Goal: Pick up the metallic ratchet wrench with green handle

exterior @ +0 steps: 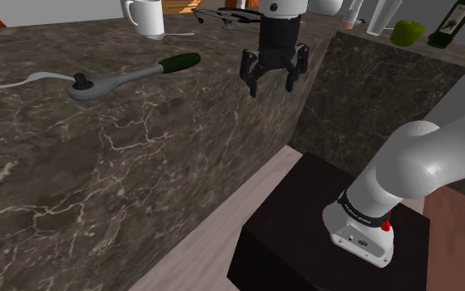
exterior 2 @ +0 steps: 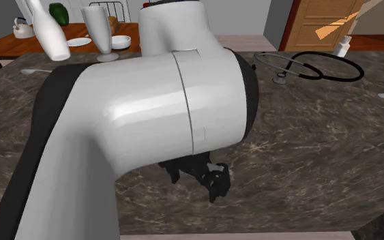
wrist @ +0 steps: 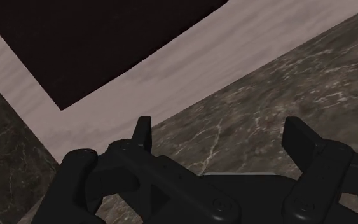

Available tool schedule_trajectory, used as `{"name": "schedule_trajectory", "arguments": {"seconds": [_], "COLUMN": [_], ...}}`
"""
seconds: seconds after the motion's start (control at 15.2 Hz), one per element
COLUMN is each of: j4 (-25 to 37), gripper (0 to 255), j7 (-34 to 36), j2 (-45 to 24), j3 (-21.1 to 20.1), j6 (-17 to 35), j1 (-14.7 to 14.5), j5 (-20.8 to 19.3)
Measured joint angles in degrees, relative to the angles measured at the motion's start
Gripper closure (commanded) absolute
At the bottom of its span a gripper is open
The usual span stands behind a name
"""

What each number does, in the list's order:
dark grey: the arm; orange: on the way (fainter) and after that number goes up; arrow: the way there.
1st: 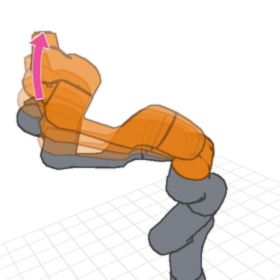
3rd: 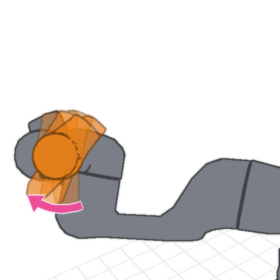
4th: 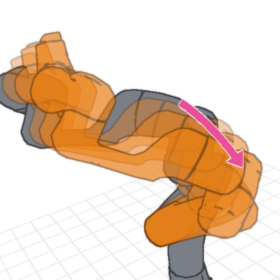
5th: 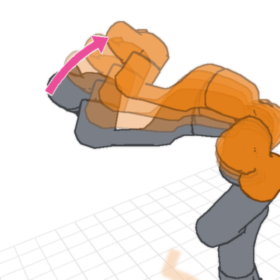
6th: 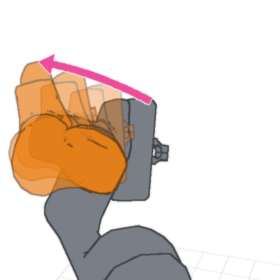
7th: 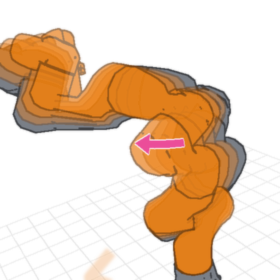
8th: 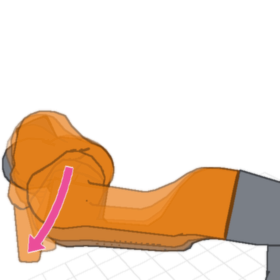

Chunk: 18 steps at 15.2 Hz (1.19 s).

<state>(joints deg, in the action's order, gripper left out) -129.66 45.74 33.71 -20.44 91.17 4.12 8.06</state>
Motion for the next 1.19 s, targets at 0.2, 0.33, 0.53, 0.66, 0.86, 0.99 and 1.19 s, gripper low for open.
{"name": "schedule_trajectory", "arguments": {"seconds": [0.2, 0.33, 0.53, 0.66, 0.86, 0.99, 1.19], "j4": [4.47, 7.67, 13.47, 17.80, 24.44, 30.36, 39.59], "gripper": [0, 0, 0, 0, 0, 0, 0], "j7": [9.75, 16.41, 26.47, 33.38, 43.60, 51.07, 62.11], "j2": [-4.26, -7.63, -13.44, -17.28, -24.43, -30.01, -38.76], "j3": [-4.10, -6.97, -10.99, -13.51, -16.97, -19.11, -21.06], "j6": [1.00, 2.05, 3.16, 3.25, 4.10, 3.43, 2.01], "j1": [1.60, 2.79, 4.69, 5.76, 7.17, 7.28, 5.70], "j5": [1.64, 2.13, 1.61, 0.64, -2.52, -5.66, -11.41]}}
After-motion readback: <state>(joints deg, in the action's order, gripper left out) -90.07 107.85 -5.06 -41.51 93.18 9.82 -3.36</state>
